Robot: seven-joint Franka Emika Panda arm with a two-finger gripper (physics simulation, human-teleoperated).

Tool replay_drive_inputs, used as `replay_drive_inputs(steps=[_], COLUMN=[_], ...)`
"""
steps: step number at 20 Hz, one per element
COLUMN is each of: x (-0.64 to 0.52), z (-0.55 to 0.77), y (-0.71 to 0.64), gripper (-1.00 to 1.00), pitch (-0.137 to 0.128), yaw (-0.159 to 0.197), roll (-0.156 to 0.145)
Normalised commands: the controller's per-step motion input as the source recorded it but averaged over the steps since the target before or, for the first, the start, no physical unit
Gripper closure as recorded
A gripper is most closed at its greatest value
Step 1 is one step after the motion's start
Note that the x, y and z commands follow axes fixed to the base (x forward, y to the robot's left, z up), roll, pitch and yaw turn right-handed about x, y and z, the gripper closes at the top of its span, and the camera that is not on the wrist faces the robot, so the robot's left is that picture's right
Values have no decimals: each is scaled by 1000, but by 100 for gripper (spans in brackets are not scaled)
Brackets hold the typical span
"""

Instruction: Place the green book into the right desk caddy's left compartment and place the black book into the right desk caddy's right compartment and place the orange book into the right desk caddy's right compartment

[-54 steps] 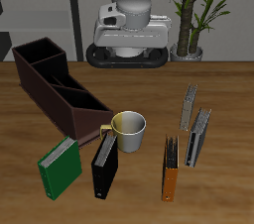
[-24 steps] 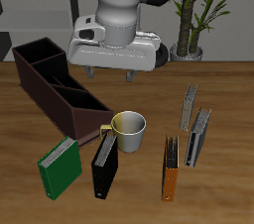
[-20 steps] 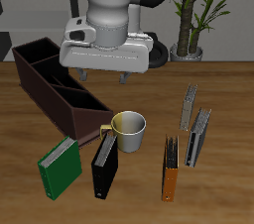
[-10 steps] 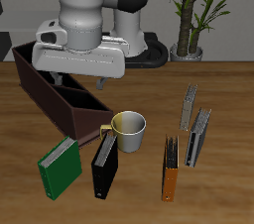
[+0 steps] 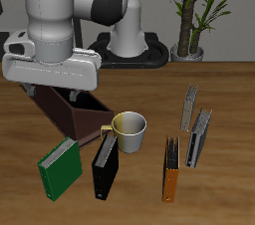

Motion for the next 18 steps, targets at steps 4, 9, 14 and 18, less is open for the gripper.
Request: replay_drive_inputs(steps=[4, 9, 14, 18], x=[127, 133, 112, 82], z=[-160, -255, -275, -171], y=[-221, -175, -95, 6], gripper=[-100, -100, -100, -100], pitch=[19, 2, 2, -16], yaw=[-13, -14, -47, -44], roll=[26, 30, 9, -10])
